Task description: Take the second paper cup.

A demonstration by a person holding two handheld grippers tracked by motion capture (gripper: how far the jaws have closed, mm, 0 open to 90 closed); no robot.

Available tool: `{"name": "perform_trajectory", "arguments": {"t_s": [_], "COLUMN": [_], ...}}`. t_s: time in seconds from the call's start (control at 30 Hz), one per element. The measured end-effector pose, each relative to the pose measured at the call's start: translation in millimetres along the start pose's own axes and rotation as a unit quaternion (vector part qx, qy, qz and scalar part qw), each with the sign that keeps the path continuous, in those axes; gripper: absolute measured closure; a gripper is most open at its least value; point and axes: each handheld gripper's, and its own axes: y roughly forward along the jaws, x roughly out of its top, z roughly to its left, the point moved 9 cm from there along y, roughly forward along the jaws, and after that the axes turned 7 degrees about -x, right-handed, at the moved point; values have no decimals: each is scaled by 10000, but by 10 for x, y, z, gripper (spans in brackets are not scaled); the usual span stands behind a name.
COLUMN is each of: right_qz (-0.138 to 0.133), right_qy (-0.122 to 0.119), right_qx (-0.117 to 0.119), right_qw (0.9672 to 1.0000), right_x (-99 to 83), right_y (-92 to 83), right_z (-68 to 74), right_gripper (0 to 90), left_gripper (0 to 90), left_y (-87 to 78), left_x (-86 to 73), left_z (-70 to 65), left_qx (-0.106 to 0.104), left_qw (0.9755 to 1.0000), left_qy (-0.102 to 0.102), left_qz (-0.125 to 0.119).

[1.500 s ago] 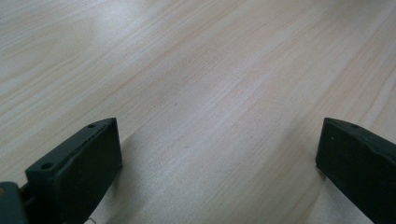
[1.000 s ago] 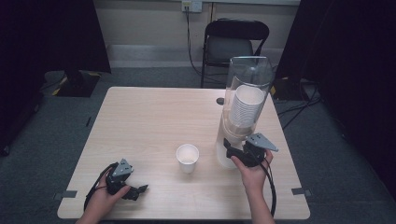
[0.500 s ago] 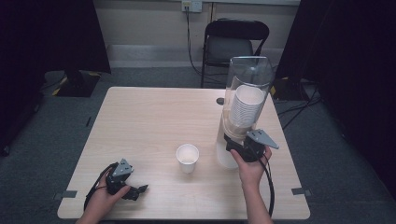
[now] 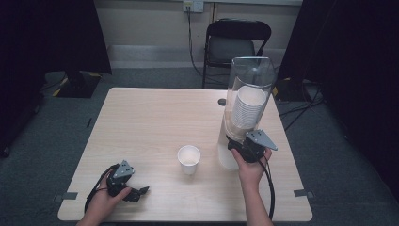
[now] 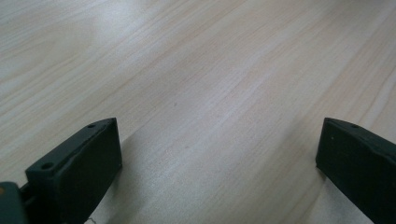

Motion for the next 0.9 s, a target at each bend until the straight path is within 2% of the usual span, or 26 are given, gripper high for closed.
{"name": "perform_trajectory", "arguments": {"t_s": [0.47, 0.63, 0.9], "right_qz": [-23, -34, -28], "right_qy": [-44, -173, -163], "right_qx": [26, 25, 39], "right_qw": [10000, 9998, 9999], "right_x": [-26, -36, -60], "right_y": [5, 3, -5], "right_z": [4, -4, -2], "right_gripper": [321, 323, 326], "left_gripper": [0, 0, 0], "left_y": [0, 0, 0], "left_x": [-1, -1, -1], "left_z": [0, 0, 0], "left_qx": [0, -2, -1], "left_qw": [10000, 10000, 10000], "left_qy": [6, 6, 3], "left_qz": [-1, -1, -2]}}
